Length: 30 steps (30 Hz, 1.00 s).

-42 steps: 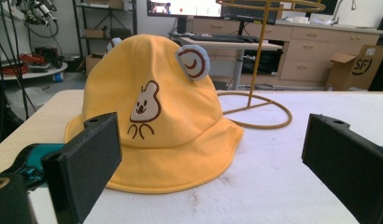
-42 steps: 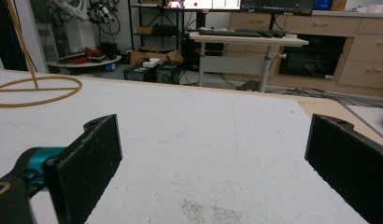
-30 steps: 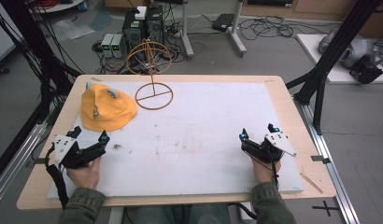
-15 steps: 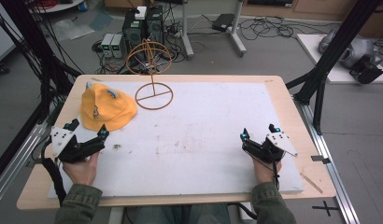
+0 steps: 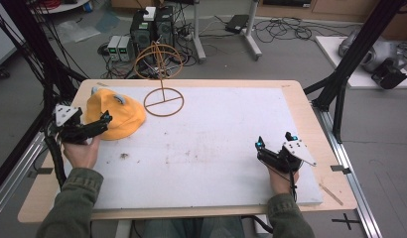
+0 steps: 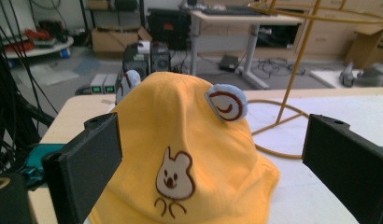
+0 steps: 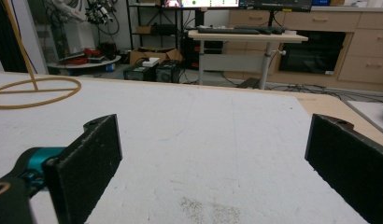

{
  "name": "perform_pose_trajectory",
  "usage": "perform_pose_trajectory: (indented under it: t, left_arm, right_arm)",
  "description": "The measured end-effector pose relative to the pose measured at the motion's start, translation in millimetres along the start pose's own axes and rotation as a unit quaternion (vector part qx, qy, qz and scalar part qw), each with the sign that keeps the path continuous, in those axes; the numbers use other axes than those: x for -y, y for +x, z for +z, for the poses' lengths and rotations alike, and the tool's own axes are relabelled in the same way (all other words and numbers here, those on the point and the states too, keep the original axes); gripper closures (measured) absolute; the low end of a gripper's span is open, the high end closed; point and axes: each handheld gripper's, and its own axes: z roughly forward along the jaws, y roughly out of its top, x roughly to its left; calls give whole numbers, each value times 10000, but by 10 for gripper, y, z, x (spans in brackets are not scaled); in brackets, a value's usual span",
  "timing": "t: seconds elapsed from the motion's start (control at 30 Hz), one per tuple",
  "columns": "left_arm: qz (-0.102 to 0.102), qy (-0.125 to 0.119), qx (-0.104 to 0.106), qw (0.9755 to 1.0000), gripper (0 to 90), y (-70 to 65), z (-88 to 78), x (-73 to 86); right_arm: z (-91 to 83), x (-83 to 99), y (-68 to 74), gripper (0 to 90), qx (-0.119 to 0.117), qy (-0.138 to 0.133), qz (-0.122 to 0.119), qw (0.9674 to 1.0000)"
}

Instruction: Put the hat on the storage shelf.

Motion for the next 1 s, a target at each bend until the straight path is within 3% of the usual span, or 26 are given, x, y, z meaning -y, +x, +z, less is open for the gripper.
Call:
perform_pose_trajectory:
  t: [0.1,0.23,0.3,0.33,0.37,0.4,0.47,0.6,0.63,0.67,0.73,0.8,0.87,0.93,1.0]
  left_arm:
    - [157,267,-43,9995,54,-3,157,-26]
    - [-2,507,-9,9987,54,1,325,3]
    - [61,694,-79,9975,59,3,391,39]
    - [66,804,-213,9965,95,7,423,58]
    - [56,924,-319,9952,201,19,445,71]
    - [-5,961,-356,9947,201,39,457,80]
    - [-171,907,-394,9950,226,68,467,82]
    - [-200,967,-479,9940,316,83,497,92]
    - [-156,1059,-496,9930,395,88,509,105]
    - [-167,1126,-570,9919,395,82,525,118]
    - [-182,1257,-671,9896,487,65,553,137]
    - [-277,1226,-600,9903,581,56,548,129]
    - [-167,1159,-702,9906,695,24,541,118]
    - [-41,1202,-830,9893,813,8,546,123]
    - [-46,1226,-807,9892,858,20,551,130]
  right_arm:
    - [7,2,-7,35,6,6,-16,10000]
    - [5,1,-14,35,-11,1,33,10000]
    - [9,2,-14,35,-14,-3,53,10000]
    - [9,2,-16,35,-28,8,55,10000]
    - [15,4,-19,35,-25,11,55,10000]
    - [15,4,-19,35,-25,11,55,10000]
    - [18,4,-21,35,-40,9,61,10000]
    - [21,6,-19,35,-43,27,94,9999]
    - [23,8,-18,35,-51,39,102,9999]
    - [23,8,-18,35,-51,39,102,9999]
    - [25,7,-20,35,-59,28,78,9999]
    - [24,8,-19,35,-53,36,102,9999]
    - [26,9,-21,35,-57,51,91,9999]
    - [28,9,-21,35,-78,50,80,9999]
    - [28,10,-15,35,-83,61,96,9999]
